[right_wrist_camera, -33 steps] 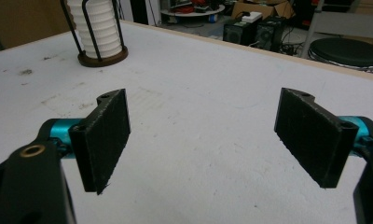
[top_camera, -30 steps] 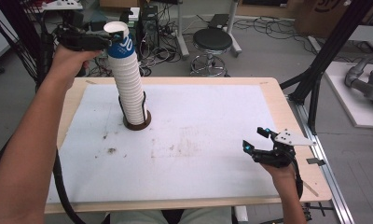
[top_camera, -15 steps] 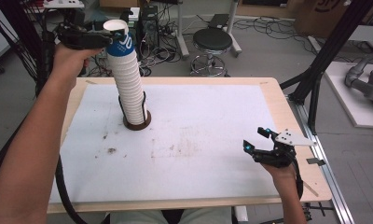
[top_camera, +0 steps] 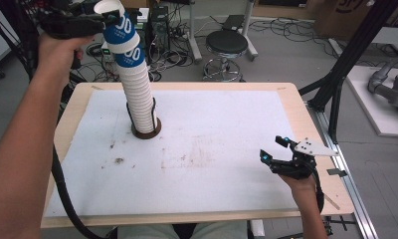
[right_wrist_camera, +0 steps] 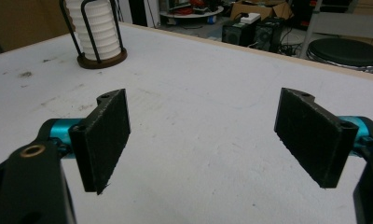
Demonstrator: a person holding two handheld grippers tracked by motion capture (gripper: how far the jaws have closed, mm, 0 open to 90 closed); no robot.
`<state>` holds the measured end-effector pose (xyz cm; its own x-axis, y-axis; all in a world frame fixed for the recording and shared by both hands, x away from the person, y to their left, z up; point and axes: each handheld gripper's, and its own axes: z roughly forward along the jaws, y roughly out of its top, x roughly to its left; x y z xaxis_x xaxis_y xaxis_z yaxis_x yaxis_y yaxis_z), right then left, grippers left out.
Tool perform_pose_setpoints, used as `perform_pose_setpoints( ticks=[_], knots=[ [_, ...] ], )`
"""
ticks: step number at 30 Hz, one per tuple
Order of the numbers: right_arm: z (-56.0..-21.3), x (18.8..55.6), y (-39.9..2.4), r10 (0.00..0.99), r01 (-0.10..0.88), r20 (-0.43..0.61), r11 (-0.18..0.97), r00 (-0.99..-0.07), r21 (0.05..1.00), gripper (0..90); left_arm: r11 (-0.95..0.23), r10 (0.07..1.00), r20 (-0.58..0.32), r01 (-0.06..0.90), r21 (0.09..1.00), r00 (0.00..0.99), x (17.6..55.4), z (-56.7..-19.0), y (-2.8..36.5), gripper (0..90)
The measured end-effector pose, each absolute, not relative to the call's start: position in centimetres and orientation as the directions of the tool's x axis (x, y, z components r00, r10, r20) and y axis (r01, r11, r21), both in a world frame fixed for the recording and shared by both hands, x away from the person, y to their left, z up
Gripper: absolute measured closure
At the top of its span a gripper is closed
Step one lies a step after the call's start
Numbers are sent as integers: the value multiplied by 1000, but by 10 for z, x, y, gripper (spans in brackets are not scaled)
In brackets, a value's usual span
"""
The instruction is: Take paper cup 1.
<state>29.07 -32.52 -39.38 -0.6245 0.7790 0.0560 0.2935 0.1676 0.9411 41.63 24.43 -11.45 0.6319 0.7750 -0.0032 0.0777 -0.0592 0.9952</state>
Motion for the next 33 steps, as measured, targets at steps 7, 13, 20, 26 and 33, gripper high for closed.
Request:
perform_pose_setpoints(
  ticks=[7,13,20,26,33],
  knots=[
    [-393,290,-324,777,291,55,168,-627,942,186,-12,786,-10,32,999,618,399,-99,260,304],
    [-393,290,-323,775,292,58,167,-629,942,186,24,779,-15,-5,1000,627,380,-94,278,304],
    [-393,289,-323,778,295,60,165,-626,941,186,14,769,-1,-14,1000,640,355,-105,300,305],
    [-393,289,-321,776,296,62,165,-628,941,186,4,758,1,-6,1000,652,335,-127,314,304],
    [-393,290,-318,770,294,60,169,-635,941,186,-13,717,-4,19,1000,697,313,-162,316,305]
  ],
)
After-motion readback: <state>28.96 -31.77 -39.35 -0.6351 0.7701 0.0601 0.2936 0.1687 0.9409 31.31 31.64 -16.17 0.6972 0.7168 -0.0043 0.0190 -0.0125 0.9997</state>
